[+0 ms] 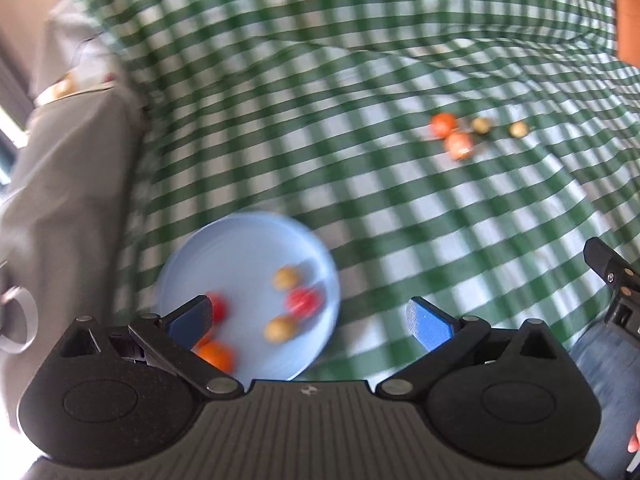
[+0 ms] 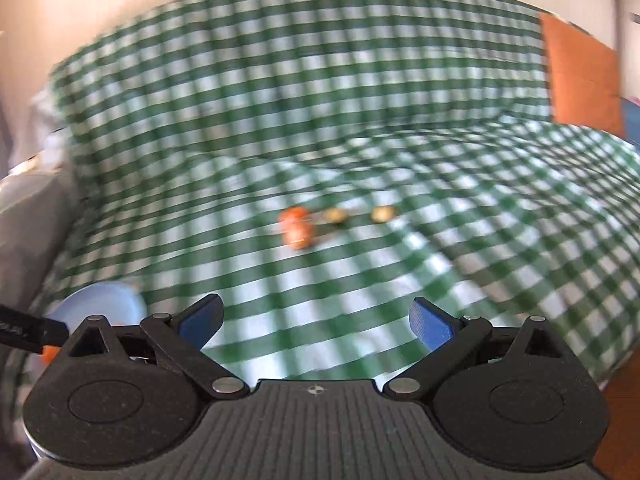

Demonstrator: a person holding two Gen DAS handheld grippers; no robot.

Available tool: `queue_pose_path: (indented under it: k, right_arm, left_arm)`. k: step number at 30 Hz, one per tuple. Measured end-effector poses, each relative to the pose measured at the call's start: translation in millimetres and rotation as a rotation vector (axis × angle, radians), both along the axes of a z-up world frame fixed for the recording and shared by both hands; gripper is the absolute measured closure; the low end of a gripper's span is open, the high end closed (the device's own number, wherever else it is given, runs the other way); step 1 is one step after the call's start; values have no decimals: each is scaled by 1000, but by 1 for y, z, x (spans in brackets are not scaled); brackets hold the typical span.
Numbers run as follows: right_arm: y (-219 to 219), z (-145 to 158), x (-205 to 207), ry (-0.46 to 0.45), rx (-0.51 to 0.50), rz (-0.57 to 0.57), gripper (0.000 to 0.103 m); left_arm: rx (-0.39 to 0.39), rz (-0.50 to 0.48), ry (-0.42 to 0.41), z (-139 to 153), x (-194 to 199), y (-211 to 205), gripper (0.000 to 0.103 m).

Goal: Organize fruits
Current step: 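Grasp a yellow fruit with the right tool while the left tool grasps an orange, then carry the yellow fruit and orange over the plate and open both tools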

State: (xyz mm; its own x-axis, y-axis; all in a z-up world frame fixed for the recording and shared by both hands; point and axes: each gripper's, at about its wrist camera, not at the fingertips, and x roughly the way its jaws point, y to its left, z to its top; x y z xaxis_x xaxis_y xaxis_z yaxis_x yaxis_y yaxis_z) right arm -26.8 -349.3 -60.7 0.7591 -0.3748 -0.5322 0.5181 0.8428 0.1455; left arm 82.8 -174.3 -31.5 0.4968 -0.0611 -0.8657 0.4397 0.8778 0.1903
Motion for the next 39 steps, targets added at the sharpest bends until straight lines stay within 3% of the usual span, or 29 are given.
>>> queue_pose_path:
  k: [6, 9, 15, 19, 22, 25, 27, 31, 32, 33, 34, 35, 36, 39]
  right_arm:
    - [-75, -11, 12, 9, -31, -99, 3]
    - [-113, -22, 36, 28, -33, -83, 3]
    - [-172, -51, 108, 70, -93, 18, 3]
    - [-200, -74, 154, 114, -139, 75, 3]
    - [-217, -93, 181, 130, -116, 110, 4]
    - [-222, -112, 206, 178, -99, 154, 1]
    - [-222, -122, 210, 142, -128, 146, 1]
    - [-219, -124, 213, 131, -143, 137, 2]
    - [-218, -124, 213, 130, -153, 137, 3]
    - [-215, -124, 213, 129, -162, 147, 13]
    - [-212, -122, 212, 122, -171, 165, 42]
    - [-208, -118, 209, 118, -177, 181, 61]
    - [-204, -116, 211, 131, -179, 190, 74]
    - [-200, -110, 212, 155, -145, 154, 74]
  left_arm:
    - [-62, -100, 7, -23, 38, -90, 0]
    - [-81, -125, 26, -45, 67, -132, 0]
    - [-125, -138, 139, -103, 124, -194, 0]
    - [-123, -102, 142, -125, 150, -211, 0]
    - [-124, -81, 154, -138, 165, -219, 0]
    - [-50, -61, 166, -157, 176, -223, 0]
    - [-95, -47, 160, -158, 177, -216, 0]
    - [-89, -47, 165, -157, 179, -218, 0]
    - [-98, -46, 164, -154, 179, -218, 11]
    - [-130, -57, 161, -149, 177, -216, 23]
    - [-151, -75, 155, -142, 173, -215, 51]
    - [-162, -92, 164, -136, 172, -213, 62]
    - [-179, -97, 176, -132, 170, -212, 62]
    - [-207, -120, 156, -118, 159, -204, 62]
